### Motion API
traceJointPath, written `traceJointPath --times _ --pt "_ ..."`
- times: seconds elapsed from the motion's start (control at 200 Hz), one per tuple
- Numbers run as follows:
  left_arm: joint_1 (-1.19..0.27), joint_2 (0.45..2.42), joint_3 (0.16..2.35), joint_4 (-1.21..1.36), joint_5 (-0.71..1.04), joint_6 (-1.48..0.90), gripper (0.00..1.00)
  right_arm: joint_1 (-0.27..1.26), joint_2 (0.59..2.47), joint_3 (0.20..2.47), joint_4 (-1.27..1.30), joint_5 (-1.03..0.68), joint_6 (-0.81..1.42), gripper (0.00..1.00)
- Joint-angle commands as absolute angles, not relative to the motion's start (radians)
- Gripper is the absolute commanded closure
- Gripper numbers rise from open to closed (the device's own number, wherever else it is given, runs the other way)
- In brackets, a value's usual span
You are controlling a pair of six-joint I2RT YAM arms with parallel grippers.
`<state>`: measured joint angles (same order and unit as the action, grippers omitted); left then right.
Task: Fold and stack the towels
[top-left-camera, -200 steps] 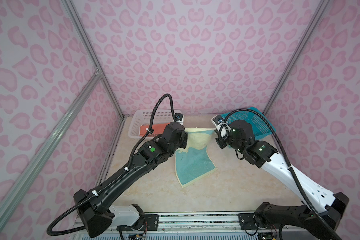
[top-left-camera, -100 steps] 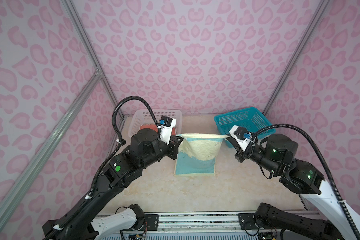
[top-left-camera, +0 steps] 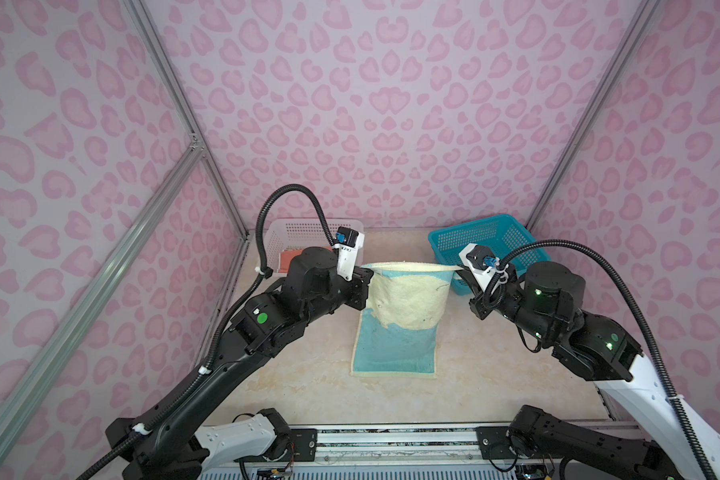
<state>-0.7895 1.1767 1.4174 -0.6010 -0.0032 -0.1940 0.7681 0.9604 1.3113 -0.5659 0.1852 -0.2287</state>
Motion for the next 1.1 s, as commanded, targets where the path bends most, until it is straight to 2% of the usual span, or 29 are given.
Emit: traceJointPath --times 0.0,0.33,0.67,0.825,1.095 --pt "-0.75 1.243 1.433 -0.62 -0.171 -0.177 0.97 0.688 0.986 1.283 -0.559 0.249 -0.197 1.0" --pt "-0.676 1.515 1.413 -0.505 -0.266 -0.122 0.97 0.488 1.135 1.098 -0.376 0.103 -0.147 1.0" --pt "-0.669 1.756 1.477 -0.457 -0.357 -0.074 0.97 0.452 1.318 1.021 -0.247 0.038 -0.118 1.0" --pt "-0.67 1.759 1.459 -0.463 -0.343 -0.085 0.97 0.451 1.314 0.969 -0.252 0.005 -0.088 1.0" --pt "-0.672 1.621 1.268 -0.47 -0.218 -0.148 0.97 0.461 1.216 0.825 -0.305 -0.094 -0.016 1.0"
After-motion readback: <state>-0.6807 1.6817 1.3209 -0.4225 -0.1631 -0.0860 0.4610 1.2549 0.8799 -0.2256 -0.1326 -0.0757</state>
